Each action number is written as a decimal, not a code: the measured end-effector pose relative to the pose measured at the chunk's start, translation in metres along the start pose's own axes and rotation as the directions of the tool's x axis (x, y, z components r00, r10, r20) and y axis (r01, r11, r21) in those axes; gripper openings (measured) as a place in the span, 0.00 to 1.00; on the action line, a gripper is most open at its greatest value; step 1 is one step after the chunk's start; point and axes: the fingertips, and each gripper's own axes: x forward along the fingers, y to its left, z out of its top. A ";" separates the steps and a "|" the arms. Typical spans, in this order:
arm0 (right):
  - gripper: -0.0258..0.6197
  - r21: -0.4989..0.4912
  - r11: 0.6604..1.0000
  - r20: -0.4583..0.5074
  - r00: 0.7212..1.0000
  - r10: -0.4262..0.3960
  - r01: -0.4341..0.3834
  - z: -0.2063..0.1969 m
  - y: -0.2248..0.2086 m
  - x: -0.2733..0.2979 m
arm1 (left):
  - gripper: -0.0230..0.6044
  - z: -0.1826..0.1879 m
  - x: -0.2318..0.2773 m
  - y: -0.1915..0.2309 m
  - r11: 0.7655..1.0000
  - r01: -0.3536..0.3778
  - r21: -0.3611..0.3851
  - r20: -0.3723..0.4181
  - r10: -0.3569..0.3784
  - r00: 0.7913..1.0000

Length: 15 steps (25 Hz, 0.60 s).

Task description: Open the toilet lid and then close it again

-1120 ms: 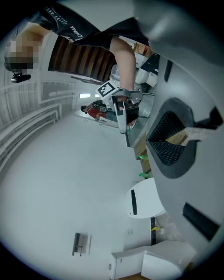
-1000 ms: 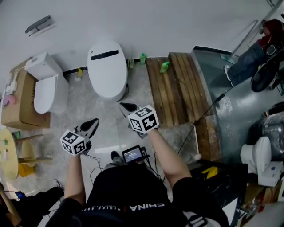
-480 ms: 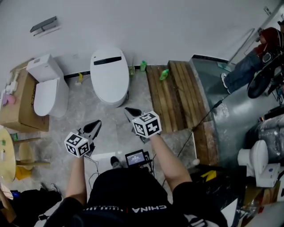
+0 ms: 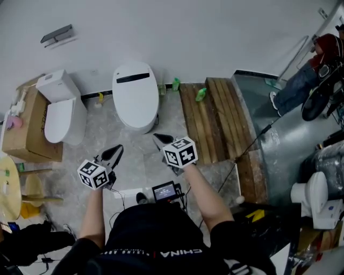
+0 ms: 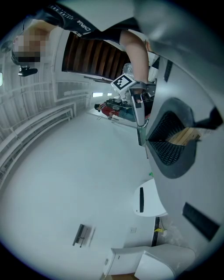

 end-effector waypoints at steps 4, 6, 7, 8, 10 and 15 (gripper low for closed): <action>0.06 -0.031 0.999 -0.007 1.000 0.010 -0.010 0.000 0.004 0.001 | 0.05 0.001 0.000 -0.001 1.000 -0.013 0.013 -0.003 0.013 1.000; 0.06 -0.050 0.999 -0.013 1.000 0.009 -0.010 -0.002 0.006 0.002 | 0.05 0.001 0.002 -0.002 1.000 -0.013 0.019 -0.002 0.013 1.000; 0.06 -0.062 0.998 -0.018 1.000 0.007 -0.008 -0.004 0.006 0.002 | 0.05 0.000 0.002 -0.003 1.000 -0.013 0.020 -0.002 0.013 1.000; 0.06 -0.074 0.997 -0.024 1.000 0.006 -0.007 -0.005 0.007 0.001 | 0.05 -0.001 0.002 -0.003 1.000 -0.014 0.021 -0.004 0.014 1.000; 0.06 -0.088 0.996 -0.028 1.000 0.006 -0.008 -0.006 0.008 0.001 | 0.05 -0.002 0.004 -0.005 1.000 -0.017 0.022 -0.010 0.017 1.000; 0.06 -0.094 0.996 -0.028 1.000 0.004 -0.007 -0.007 0.007 -0.001 | 0.05 -0.004 0.008 -0.007 1.000 -0.014 0.028 -0.018 0.015 1.000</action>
